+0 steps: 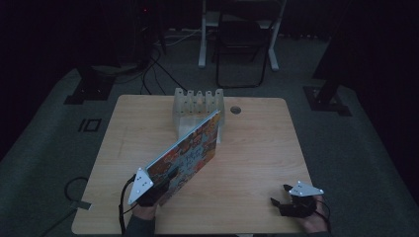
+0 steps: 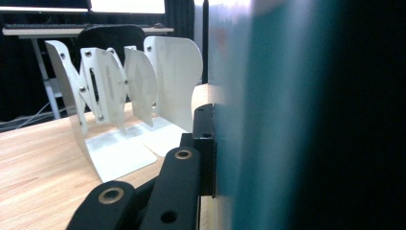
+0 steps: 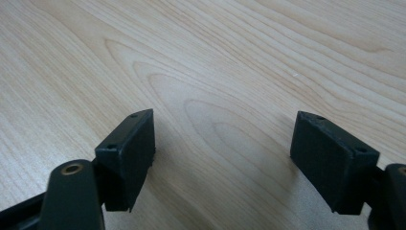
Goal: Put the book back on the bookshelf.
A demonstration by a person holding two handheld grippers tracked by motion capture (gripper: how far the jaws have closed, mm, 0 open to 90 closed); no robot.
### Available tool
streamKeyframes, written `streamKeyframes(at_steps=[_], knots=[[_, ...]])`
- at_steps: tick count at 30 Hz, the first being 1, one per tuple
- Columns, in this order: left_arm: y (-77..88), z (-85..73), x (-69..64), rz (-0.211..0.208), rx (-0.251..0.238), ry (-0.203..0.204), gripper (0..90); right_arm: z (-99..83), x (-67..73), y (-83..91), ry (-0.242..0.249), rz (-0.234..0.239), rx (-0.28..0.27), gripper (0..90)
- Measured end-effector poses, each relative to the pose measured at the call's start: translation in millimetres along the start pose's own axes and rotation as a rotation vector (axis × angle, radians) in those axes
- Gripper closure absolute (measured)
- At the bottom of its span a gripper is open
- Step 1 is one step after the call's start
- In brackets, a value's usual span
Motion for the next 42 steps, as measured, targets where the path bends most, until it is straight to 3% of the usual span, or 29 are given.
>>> streamKeyframes(at_steps=[9,42], knots=[[6.0,1.1,4.7,0.01,-0.014,0.042,81.1,0.2,-2.1,-1.8,-0.019,0.025,0.017,20.9],[9.3,7.9,7.2,0.071,-0.007,0.049,81.1,0.3,-1.5,-2.1,-0.012,0.033,0.022,17.8]])
Point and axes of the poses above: each handheld gripper's, and its own axes: y roughly backward along the jaws, z roughly out of its top, x roughly to its left, the point moved 2 cm from there along -y, roughly forward along the jaws, and after that the axes turned 14 degrees about -z, right-handed, at the moved point
